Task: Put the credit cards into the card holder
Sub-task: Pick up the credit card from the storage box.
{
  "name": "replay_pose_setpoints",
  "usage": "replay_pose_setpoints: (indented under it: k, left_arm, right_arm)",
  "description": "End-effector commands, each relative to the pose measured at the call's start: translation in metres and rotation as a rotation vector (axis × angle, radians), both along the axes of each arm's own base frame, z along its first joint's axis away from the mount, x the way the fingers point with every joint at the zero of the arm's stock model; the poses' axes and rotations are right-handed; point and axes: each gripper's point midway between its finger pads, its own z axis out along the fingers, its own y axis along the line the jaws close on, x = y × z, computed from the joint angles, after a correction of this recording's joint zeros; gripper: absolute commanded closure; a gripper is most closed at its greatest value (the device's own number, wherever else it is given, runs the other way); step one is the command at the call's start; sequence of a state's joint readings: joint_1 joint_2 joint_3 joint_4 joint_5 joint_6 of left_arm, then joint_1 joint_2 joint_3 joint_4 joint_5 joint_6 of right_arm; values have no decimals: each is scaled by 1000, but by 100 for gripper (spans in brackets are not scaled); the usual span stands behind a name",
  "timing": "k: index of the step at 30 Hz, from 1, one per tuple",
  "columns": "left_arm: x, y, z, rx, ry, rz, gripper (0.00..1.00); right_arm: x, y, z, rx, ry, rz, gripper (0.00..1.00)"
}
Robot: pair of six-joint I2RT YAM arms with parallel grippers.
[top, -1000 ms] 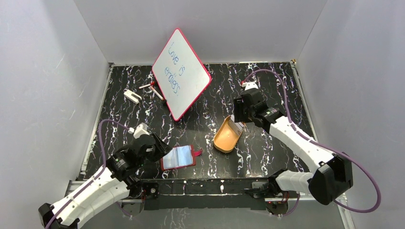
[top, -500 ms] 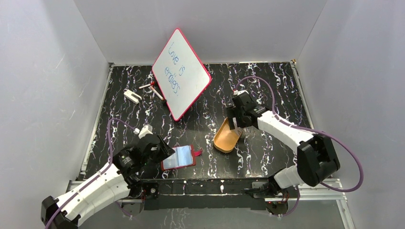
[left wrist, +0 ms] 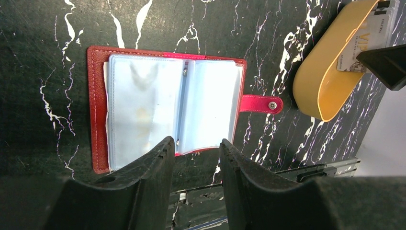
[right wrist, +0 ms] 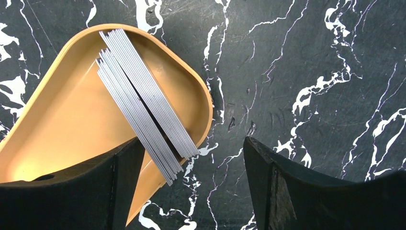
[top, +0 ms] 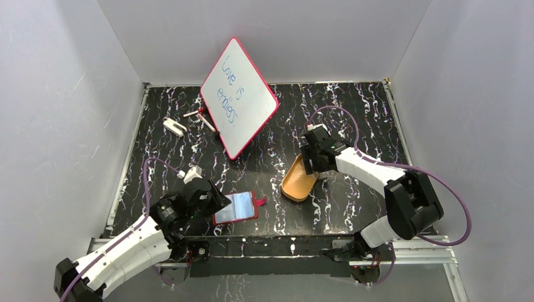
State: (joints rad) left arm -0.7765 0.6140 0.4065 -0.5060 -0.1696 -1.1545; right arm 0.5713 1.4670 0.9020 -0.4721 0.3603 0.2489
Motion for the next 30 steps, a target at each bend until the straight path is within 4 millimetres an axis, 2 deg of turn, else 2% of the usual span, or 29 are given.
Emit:
replay_pose_setpoints:
  k: [1, 14, 22, 27, 30]
  left_arm:
    - [-1, -1, -1, 2, 2, -13, 62]
    - [-1, 1, 1, 10, -4, -10, 62]
    - [-2, 2, 1, 10, -4, -8, 62]
    - [-3, 3, 0, 10, -2, -5, 63]
    - [-3, 4, -2, 10, 2, -1, 62]
  right_arm:
    - [10, -2, 5, -18, -44, -5, 17]
    - [14, -11, 25, -17, -110, -36, 22]
    - [13, -10, 31, 2, -126, -30, 36]
    - [13, -5, 32, 26, -132, -10, 40]
    - [13, -2, 31, 39, -131, 2, 49]
